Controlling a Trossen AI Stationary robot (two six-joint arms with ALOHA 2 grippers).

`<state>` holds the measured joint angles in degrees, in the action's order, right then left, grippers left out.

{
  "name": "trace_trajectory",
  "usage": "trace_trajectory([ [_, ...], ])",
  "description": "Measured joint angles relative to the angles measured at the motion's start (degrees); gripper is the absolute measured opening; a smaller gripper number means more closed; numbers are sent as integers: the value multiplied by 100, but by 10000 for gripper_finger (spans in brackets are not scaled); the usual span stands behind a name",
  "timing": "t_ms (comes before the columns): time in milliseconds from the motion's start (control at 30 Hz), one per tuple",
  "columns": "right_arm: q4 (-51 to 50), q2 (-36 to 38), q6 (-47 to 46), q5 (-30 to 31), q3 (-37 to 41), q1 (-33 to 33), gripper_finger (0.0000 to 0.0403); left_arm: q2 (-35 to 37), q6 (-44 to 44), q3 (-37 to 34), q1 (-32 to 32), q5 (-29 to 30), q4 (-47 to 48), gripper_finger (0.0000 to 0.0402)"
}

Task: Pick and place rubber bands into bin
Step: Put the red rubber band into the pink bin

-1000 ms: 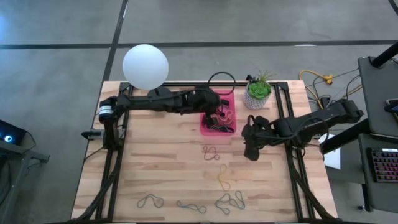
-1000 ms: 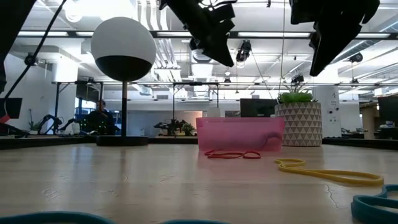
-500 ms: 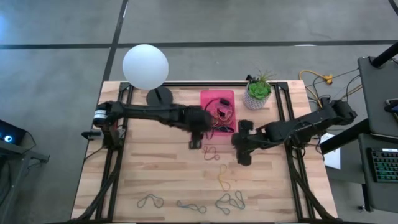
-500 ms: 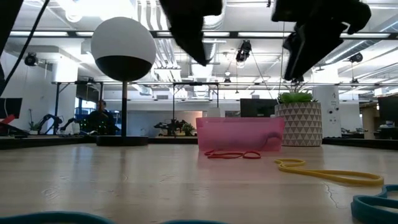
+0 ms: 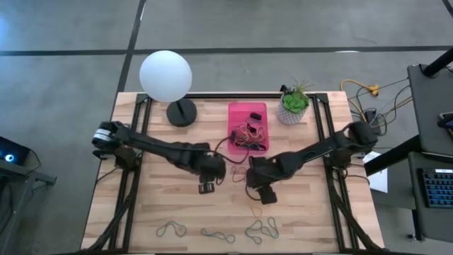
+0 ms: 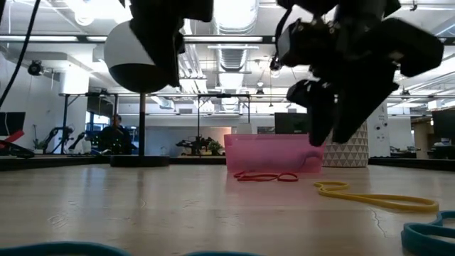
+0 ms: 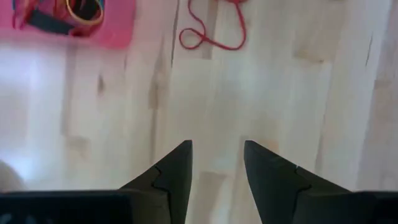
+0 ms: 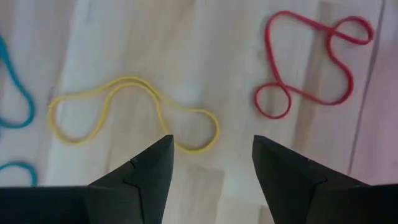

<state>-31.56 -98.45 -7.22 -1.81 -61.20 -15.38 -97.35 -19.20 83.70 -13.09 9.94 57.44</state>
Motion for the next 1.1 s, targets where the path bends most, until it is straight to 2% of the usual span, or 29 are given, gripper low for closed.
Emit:
trace_trajectory([
  [233, 89, -457, -455, 553, -424, 154, 206, 758, -1622, -1046, -416, 489, -321, 129],
  [333, 79, -547, -656, 510, -444, 363, 206, 1054, -2171, -1359, -562, 703, -446, 129],
  [433, 104, -671, -837, 156, -418, 605, 206, 1273, -2488, -1576, -657, 815, -562, 129],
  [633, 316, -855, -902, -96, -406, 759, 206, 1542, -2595, -1751, -814, 971, -599, 129],
  [1100, 608, -855, -932, -63, -222, 735, 192, 1560, -2467, -1750, -830, 1198, -586, 129],
])
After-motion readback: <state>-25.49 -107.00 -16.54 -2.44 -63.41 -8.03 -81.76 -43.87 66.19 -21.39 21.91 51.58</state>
